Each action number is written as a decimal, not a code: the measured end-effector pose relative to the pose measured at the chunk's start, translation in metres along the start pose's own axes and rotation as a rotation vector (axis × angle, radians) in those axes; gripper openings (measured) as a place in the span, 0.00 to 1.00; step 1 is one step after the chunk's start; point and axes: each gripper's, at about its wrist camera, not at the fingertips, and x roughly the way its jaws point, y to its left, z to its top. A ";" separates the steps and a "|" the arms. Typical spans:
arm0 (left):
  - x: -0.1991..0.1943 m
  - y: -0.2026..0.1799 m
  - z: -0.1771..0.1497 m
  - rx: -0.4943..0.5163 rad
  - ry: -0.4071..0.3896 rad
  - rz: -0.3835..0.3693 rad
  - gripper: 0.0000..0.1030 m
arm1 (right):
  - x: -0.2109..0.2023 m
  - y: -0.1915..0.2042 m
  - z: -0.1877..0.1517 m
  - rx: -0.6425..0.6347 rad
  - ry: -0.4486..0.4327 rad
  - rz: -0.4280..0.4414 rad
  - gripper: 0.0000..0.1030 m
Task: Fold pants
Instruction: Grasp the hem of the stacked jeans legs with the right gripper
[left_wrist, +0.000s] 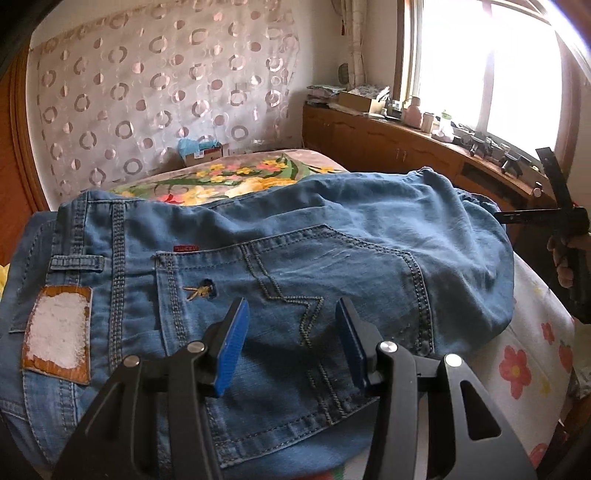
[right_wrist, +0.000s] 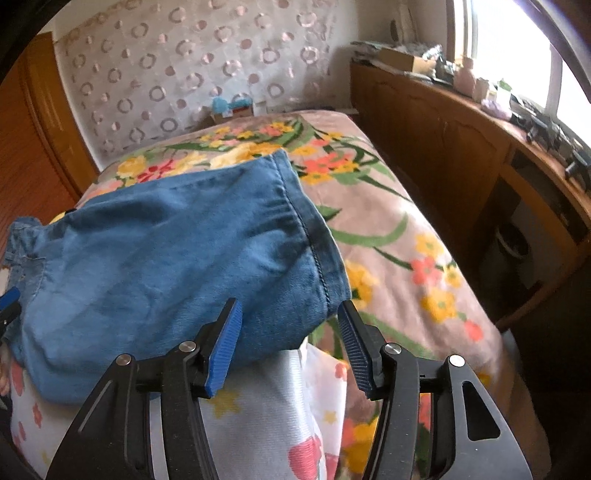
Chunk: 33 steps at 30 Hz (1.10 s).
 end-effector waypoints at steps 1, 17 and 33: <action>0.000 0.000 0.000 0.003 -0.002 0.002 0.46 | 0.001 -0.001 0.000 0.007 0.004 -0.001 0.53; 0.000 0.000 0.001 -0.009 -0.004 0.015 0.46 | 0.007 -0.003 0.006 -0.009 0.012 0.010 0.10; 0.001 0.007 0.001 -0.032 -0.002 0.033 0.46 | -0.057 0.049 0.034 -0.133 -0.218 0.073 0.05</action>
